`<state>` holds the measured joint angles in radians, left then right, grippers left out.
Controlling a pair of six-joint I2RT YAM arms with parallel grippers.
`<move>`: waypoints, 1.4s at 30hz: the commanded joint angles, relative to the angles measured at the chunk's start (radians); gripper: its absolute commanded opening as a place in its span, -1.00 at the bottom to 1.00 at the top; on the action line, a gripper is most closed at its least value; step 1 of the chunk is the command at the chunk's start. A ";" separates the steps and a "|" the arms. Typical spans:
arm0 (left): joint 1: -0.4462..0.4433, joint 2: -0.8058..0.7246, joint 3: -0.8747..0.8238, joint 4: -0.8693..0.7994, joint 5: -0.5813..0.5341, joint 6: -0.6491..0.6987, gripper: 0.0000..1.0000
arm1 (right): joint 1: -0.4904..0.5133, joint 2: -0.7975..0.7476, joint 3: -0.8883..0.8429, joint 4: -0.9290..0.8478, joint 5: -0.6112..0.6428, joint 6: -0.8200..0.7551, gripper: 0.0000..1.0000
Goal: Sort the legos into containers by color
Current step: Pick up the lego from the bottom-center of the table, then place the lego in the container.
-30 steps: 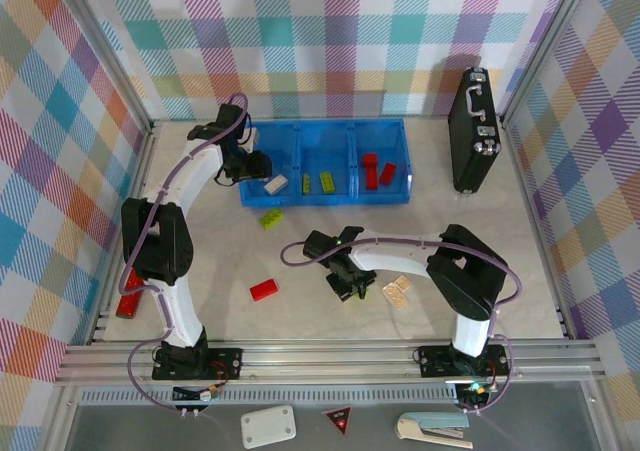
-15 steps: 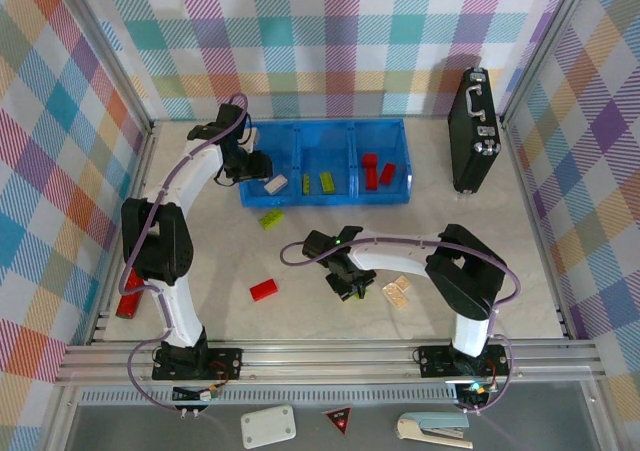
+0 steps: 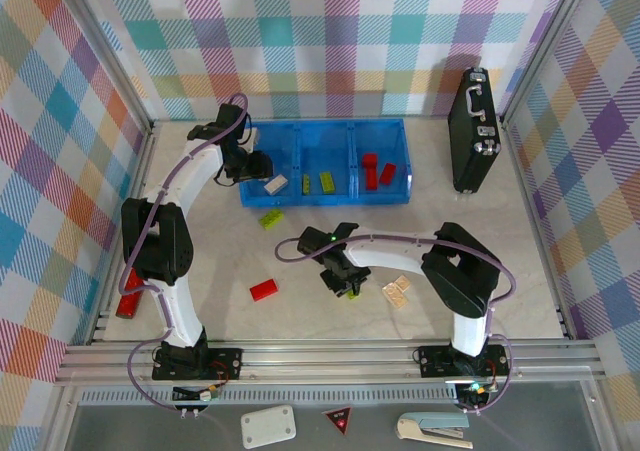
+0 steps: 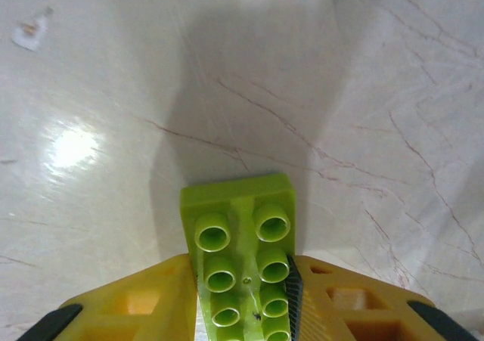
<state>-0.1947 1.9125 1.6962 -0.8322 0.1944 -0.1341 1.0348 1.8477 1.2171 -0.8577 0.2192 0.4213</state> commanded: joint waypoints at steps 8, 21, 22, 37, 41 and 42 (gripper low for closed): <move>0.010 -0.018 -0.001 -0.010 0.014 0.001 -0.04 | -0.039 -0.002 0.073 -0.030 -0.024 -0.005 -0.30; 0.011 -0.020 0.001 -0.011 0.015 0.003 -0.04 | -0.147 0.037 0.289 -0.106 0.015 -0.083 -0.29; 0.011 -0.020 0.002 -0.014 0.013 0.004 -0.04 | -0.161 0.044 0.314 -0.110 0.016 -0.091 -0.28; 0.011 -0.032 0.005 -0.024 -0.004 0.017 -0.04 | -0.325 0.272 0.770 -0.145 0.032 -0.099 -0.32; 0.011 -0.035 0.005 -0.022 -0.003 0.017 -0.04 | -0.349 0.360 0.889 -0.145 0.055 -0.107 -0.33; 0.011 -0.037 0.005 -0.024 -0.003 0.018 -0.04 | -0.357 0.381 0.918 -0.144 0.056 -0.108 -0.33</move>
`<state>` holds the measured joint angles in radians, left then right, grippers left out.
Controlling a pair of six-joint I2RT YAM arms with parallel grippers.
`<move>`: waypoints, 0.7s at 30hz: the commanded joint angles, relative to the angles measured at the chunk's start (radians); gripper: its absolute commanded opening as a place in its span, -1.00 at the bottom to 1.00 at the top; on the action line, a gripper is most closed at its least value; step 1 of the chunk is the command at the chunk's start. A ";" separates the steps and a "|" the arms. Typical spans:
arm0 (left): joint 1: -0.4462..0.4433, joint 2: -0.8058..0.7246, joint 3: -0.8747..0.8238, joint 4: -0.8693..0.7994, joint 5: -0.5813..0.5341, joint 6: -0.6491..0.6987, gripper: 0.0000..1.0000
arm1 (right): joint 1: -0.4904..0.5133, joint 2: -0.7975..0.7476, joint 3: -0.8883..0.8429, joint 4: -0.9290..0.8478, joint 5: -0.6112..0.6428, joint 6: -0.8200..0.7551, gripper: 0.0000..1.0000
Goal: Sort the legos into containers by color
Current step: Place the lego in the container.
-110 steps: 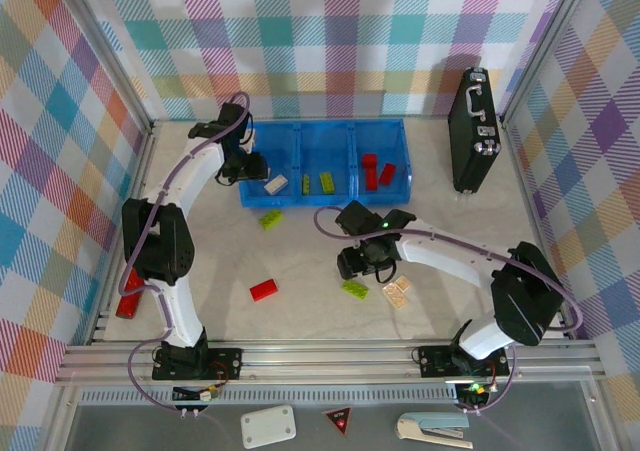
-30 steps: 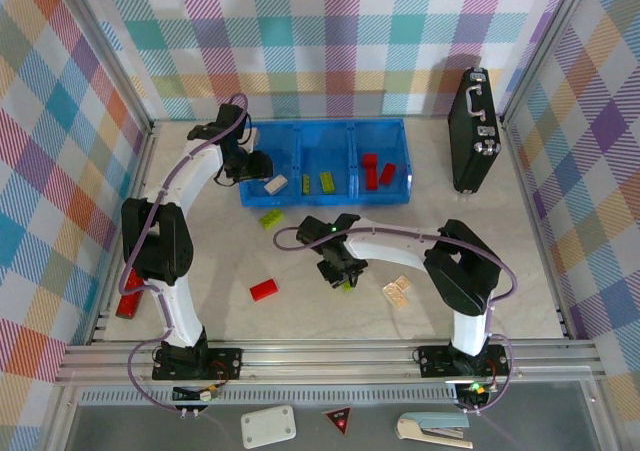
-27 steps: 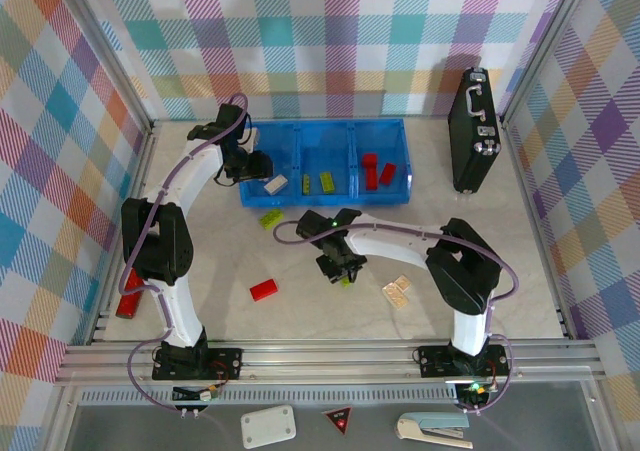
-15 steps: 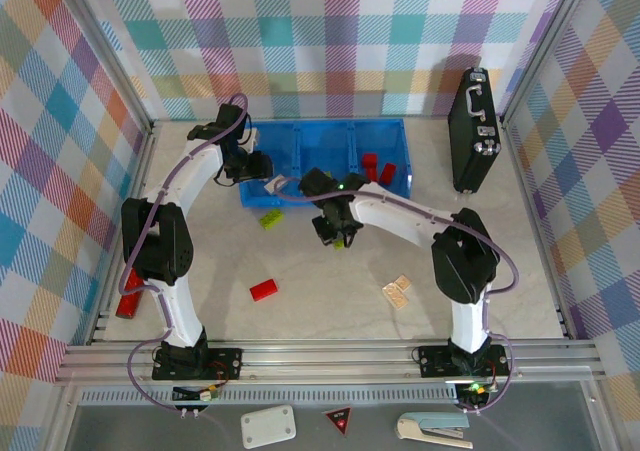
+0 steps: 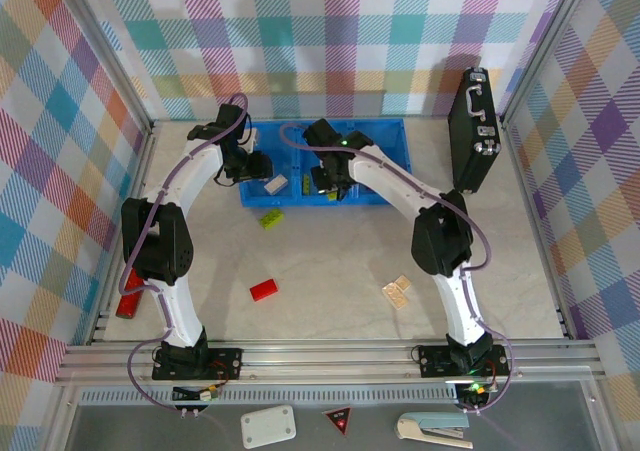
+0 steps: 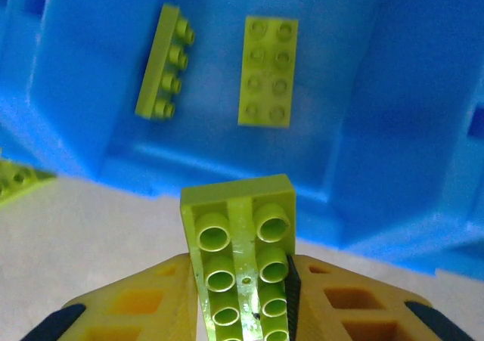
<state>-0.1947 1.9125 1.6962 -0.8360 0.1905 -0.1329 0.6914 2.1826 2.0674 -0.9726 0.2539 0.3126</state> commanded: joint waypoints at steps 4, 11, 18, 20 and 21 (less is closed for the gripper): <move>0.011 -0.040 0.005 -0.018 -0.001 0.016 -0.04 | -0.040 0.129 0.175 -0.023 0.007 -0.002 -0.33; 0.011 -0.043 0.005 -0.018 0.004 0.017 -0.04 | -0.065 0.213 0.268 0.041 -0.139 0.024 -0.33; 0.011 -0.044 0.005 -0.019 0.002 0.018 -0.04 | -0.095 0.268 0.278 0.116 -0.248 0.085 -0.33; 0.011 -0.044 0.005 -0.019 0.004 0.018 -0.04 | -0.102 0.281 0.278 0.133 -0.273 0.093 -0.33; 0.011 -0.045 0.005 -0.019 0.004 0.018 -0.04 | -0.105 0.288 0.278 0.142 -0.292 0.097 -0.33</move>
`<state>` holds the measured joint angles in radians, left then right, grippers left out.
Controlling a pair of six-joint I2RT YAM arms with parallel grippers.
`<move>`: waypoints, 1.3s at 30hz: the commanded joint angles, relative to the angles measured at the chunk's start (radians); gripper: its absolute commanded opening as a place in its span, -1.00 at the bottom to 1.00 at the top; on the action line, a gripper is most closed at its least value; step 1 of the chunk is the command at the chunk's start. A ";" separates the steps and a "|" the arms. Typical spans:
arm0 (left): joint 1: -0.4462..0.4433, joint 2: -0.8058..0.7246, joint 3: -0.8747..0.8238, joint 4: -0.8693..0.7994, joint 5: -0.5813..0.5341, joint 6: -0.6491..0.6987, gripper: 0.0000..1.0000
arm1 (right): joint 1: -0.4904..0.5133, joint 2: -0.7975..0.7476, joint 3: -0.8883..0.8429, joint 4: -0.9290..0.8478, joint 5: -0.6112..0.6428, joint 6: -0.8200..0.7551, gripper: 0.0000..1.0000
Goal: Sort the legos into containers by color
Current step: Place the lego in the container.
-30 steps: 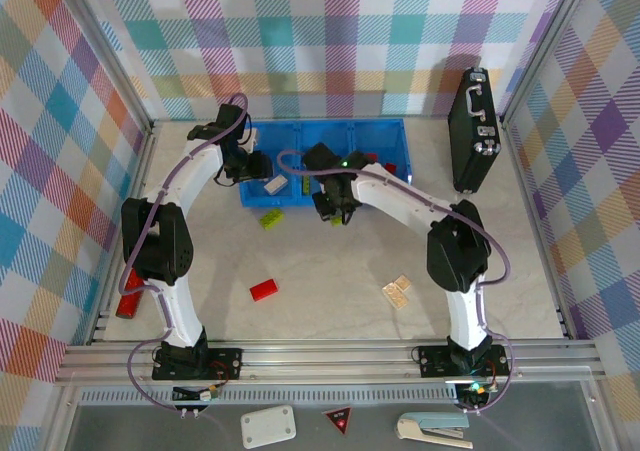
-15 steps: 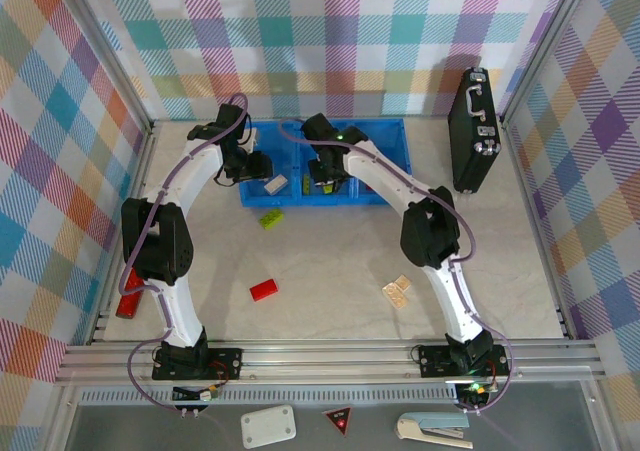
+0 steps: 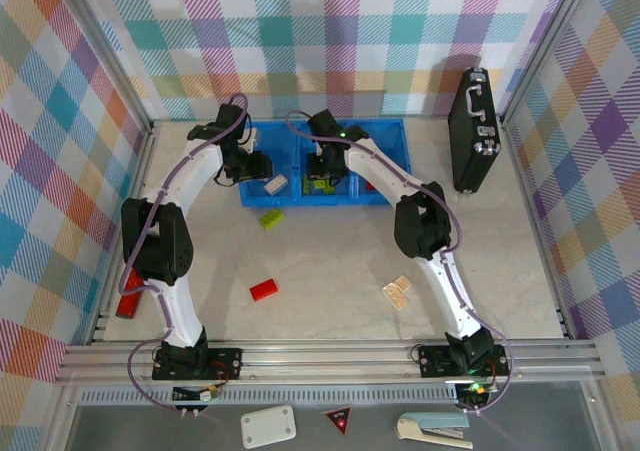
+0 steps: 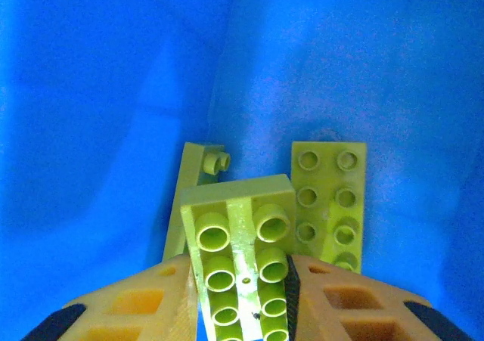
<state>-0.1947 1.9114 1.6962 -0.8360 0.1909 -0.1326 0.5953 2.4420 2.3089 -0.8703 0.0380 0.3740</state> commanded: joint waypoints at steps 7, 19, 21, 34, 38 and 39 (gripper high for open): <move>0.011 -0.043 0.005 -0.021 -0.002 0.021 -0.04 | -0.018 0.066 0.061 0.049 -0.104 0.039 -0.27; 0.011 -0.041 0.002 -0.020 -0.005 0.022 -0.04 | -0.017 -0.010 0.066 -0.010 -0.092 0.036 -0.07; 0.011 -0.040 0.002 -0.020 -0.005 0.022 -0.04 | -0.015 -0.036 0.052 -0.013 -0.099 0.037 -0.07; -0.019 -0.014 0.040 -0.065 -0.028 0.005 -0.03 | 0.006 -0.287 -0.238 0.051 -0.141 0.027 -0.07; -0.034 0.010 0.075 -0.103 -0.034 0.001 -0.01 | 0.009 -0.374 -0.354 0.086 -0.142 0.028 -0.07; -0.037 0.010 0.073 -0.104 -0.034 -0.002 -0.01 | 0.006 -0.394 -0.381 0.096 -0.141 0.026 -0.06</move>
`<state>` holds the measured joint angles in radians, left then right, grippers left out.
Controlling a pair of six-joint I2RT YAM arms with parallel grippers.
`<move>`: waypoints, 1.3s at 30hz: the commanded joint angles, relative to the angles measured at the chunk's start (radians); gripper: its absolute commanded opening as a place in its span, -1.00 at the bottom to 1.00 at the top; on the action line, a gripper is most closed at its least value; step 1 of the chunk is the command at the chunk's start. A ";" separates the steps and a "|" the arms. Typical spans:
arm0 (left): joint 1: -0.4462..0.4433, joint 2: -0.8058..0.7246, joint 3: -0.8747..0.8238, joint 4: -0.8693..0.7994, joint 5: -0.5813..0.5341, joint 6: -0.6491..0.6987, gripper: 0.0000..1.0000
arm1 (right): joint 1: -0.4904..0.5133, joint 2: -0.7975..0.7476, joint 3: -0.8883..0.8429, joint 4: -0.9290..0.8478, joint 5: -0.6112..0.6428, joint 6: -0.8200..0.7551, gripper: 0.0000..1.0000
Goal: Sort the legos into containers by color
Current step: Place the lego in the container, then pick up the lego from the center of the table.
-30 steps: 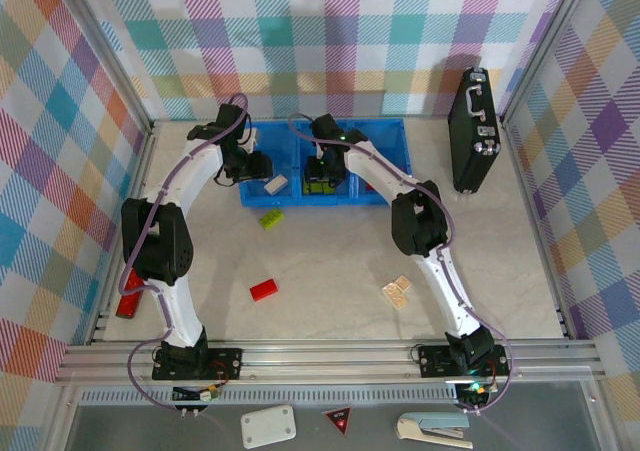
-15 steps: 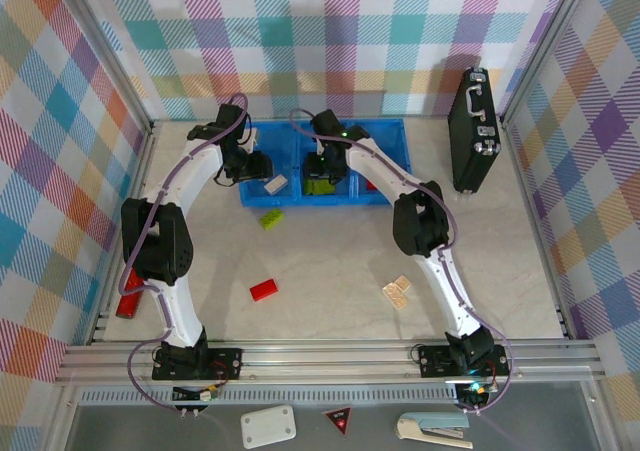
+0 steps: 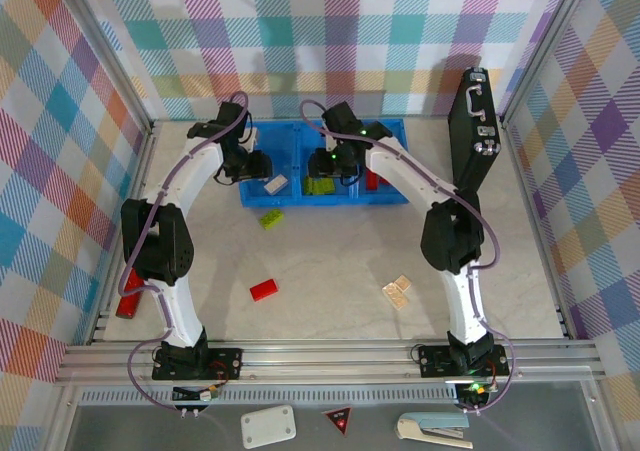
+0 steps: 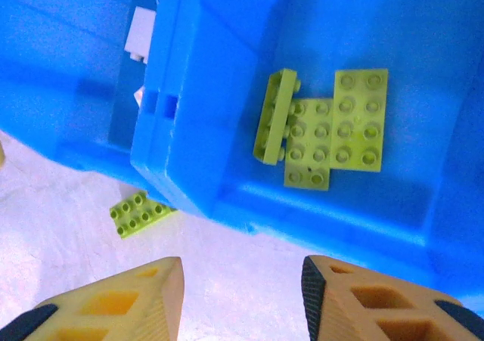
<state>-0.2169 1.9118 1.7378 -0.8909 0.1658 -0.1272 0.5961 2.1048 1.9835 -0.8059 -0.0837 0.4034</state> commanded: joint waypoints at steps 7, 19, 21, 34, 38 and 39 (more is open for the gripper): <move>-0.041 -0.017 -0.039 -0.050 -0.009 -0.030 0.00 | 0.005 -0.174 -0.220 0.096 -0.017 0.005 -0.05; -0.095 -0.162 -0.389 0.272 -0.023 -0.041 0.03 | 0.005 -0.273 -0.402 0.131 -0.018 0.013 -0.05; -0.096 -0.178 -0.443 0.331 -0.014 -0.042 0.04 | 0.005 -0.289 -0.427 0.131 -0.016 0.012 -0.05; -0.118 -0.154 -0.569 0.422 -0.122 -0.006 0.21 | 0.005 -0.371 -0.566 0.127 -0.002 0.016 -0.04; -0.118 -0.129 -0.576 0.427 -0.108 0.001 0.28 | 0.005 -0.386 -0.612 0.131 -0.001 0.023 -0.04; -0.119 -0.122 -0.576 0.429 -0.102 0.001 0.28 | 0.006 -0.390 -0.621 0.134 -0.001 0.026 -0.04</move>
<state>-0.3267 1.7630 1.1736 -0.4824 0.0723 -0.1410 0.5961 1.7527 1.3884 -0.6785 -0.0872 0.4107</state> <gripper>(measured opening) 0.640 0.481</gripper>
